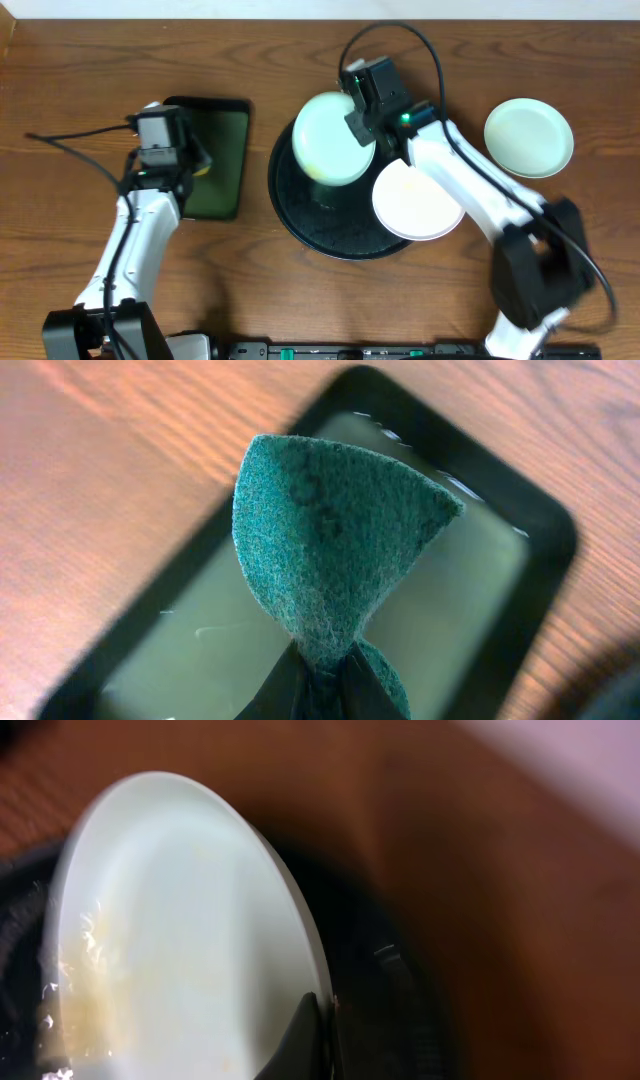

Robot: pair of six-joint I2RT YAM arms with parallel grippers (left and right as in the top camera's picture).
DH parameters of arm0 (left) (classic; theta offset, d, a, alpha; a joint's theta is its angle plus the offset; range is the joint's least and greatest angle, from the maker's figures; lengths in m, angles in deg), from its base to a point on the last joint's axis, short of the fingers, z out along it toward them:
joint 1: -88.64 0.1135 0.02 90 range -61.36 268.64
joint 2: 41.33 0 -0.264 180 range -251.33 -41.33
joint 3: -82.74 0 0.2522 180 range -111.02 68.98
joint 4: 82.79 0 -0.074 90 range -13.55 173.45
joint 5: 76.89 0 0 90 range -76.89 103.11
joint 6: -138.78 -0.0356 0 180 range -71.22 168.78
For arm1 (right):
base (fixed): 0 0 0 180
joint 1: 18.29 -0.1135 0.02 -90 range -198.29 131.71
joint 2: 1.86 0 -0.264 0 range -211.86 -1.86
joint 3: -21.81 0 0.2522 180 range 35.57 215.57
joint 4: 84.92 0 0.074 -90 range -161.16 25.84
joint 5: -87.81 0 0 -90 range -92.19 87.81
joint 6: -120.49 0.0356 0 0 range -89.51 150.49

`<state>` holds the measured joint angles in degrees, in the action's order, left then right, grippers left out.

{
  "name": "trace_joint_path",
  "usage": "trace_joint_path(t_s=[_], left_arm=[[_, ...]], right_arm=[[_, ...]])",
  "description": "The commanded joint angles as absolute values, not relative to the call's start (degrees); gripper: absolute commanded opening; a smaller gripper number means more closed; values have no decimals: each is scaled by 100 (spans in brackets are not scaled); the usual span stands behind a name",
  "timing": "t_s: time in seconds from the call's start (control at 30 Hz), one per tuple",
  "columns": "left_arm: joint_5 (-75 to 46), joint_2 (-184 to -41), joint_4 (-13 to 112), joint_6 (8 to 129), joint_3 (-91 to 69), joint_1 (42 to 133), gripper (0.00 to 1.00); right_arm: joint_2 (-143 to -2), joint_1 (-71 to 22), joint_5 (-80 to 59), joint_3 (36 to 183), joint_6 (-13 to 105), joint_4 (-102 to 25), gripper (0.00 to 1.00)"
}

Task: Clean dirty plates on tray and stack at the side
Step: 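Lift the green plate with the right gripper onto the plate right of tray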

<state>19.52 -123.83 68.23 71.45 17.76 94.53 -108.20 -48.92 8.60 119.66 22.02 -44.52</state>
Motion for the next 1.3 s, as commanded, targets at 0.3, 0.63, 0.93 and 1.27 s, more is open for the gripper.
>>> trace_joint_path(t_s=[0.3, 0.63, 0.93, 1.27], left_arm=[[1784, -12331, 6803, 7331, 1743, 9811, 8], [1784, -12331, 6781, 7331, 1743, 9811, 8], [1782, -12331, 6764, 7331, 1743, 9811, 8], [1784, -12331, 6742, 7331, 1743, 9811, 8]], right_arm=[[-9850, -6097, 4967, 11988, -344, -5031, 1], [-9850, -6717, 5760, 11988, -1791, -5674, 1], [-9850, -6966, 6090, 11988, -2086, -6131, 1], [-10034, -5659, 3481, 11988, 1345, -3936, 1]])
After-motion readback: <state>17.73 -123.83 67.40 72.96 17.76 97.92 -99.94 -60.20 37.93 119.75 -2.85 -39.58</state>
